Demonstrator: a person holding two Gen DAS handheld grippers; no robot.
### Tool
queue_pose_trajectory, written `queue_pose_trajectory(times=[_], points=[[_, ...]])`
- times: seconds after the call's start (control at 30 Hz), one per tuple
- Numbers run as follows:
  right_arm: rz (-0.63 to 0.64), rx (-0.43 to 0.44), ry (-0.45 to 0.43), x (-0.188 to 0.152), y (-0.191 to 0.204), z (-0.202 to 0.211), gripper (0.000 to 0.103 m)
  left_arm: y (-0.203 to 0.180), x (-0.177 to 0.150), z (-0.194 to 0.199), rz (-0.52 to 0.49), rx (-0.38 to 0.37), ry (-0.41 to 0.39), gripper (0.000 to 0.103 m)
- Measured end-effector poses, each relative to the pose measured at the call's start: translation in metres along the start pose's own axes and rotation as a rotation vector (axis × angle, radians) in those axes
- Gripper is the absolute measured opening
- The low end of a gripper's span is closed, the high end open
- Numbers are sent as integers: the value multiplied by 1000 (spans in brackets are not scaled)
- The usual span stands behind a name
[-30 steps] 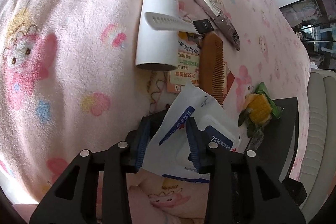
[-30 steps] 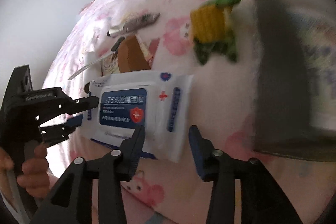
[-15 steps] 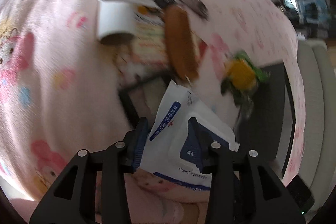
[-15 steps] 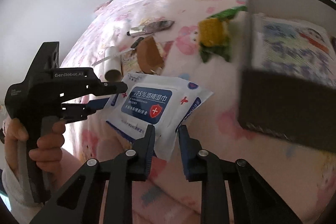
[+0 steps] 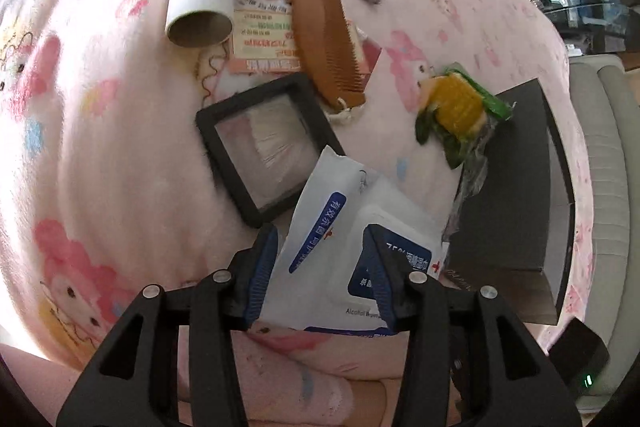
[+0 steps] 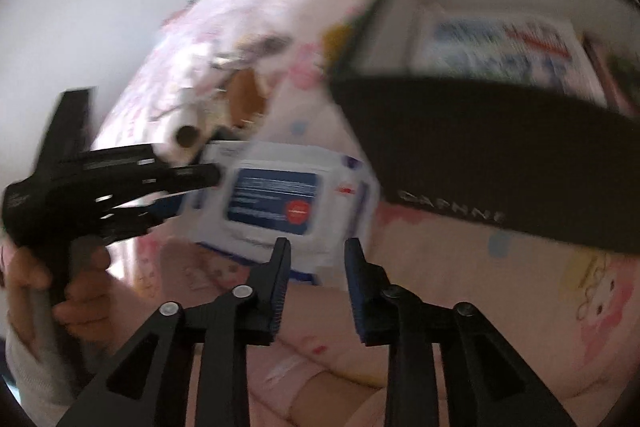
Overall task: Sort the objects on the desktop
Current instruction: 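Carry the wipes pack with the left gripper over the DAPHNE box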
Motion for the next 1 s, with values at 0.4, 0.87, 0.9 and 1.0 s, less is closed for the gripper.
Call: queue_pose_trajectory(times=[0.4,0.87,0.9,1.0], points=[[-95,166,-38,2,-14,-44,41,-9,-10,-9,-63,49,19,48],[58,115,-98,-5,11,0,24,-18,-32,-1,-133,3,61,48],[64,104,-79,-6,12,-2,24,-18,-32,-4,-127,14,65,48],[20,82,-57,-8,5,-13,24,-14,-29,-11,-98,46,69,48]])
Point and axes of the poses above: each gripper's, at about its wrist camera, not at the fingertips, and z roughly against the way its jaws point, y to its left, x to its top, the point moved 3 cm from there along -z, roughly the way its jaws point, and after that the axes turned 13 degrees about z, right-handed, at the moved point
